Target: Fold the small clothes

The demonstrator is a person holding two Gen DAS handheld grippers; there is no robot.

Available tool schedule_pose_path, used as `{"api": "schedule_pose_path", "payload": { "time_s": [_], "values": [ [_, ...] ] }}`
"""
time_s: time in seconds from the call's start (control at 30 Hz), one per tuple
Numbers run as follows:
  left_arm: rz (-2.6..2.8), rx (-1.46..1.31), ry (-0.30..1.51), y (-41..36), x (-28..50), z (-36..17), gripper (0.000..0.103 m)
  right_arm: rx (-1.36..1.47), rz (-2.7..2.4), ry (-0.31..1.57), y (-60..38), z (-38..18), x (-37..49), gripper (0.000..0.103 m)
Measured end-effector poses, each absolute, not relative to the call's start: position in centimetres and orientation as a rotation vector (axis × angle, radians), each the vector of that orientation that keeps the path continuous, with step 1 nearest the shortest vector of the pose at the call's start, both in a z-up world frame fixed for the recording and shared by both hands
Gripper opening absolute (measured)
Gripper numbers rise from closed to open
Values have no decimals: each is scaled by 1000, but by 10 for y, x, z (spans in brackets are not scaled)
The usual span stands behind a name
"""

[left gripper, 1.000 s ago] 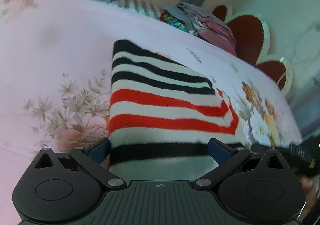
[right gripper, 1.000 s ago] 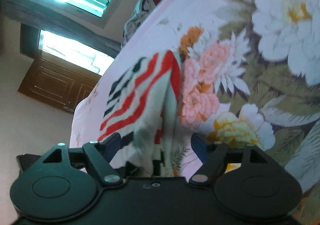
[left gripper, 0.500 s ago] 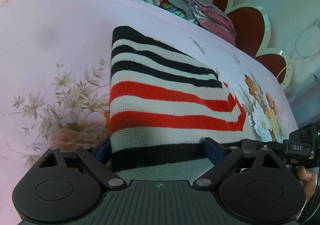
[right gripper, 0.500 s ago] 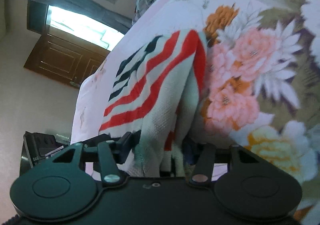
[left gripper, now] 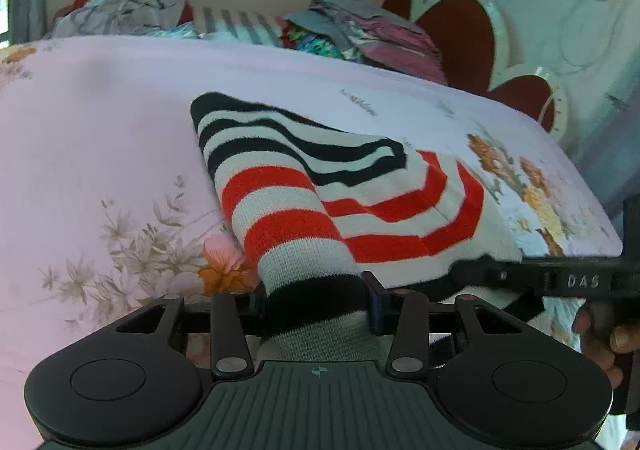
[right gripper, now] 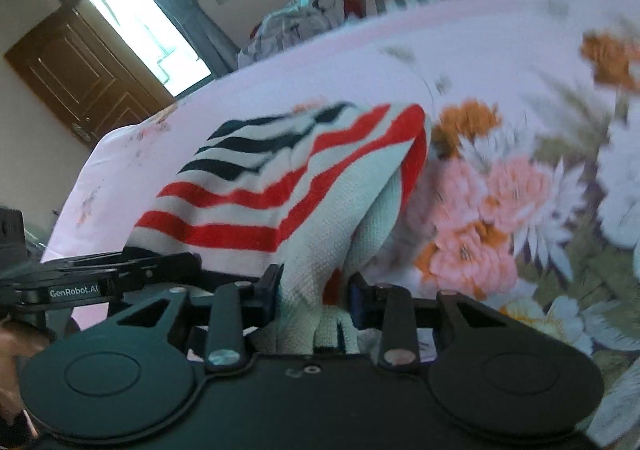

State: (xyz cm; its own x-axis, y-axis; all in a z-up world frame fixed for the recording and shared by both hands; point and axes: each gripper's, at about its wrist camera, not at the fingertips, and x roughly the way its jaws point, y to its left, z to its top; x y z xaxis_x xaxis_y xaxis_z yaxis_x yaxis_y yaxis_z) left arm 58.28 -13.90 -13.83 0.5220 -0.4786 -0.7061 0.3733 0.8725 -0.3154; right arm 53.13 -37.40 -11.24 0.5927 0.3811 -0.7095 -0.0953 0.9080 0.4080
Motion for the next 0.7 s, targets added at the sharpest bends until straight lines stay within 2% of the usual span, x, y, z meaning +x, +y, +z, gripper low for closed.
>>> {"api": "schedule_pose_path", "payload": {
  "time_s": [0.3,0.7],
  "values": [
    [-544,-171,796,-45,574,-104,43,209,278,828,-279,-64,522,32],
    [-427,-128,803,111,581,-98,43,216,400,837,-131,-84,559,32]
  ]
}}
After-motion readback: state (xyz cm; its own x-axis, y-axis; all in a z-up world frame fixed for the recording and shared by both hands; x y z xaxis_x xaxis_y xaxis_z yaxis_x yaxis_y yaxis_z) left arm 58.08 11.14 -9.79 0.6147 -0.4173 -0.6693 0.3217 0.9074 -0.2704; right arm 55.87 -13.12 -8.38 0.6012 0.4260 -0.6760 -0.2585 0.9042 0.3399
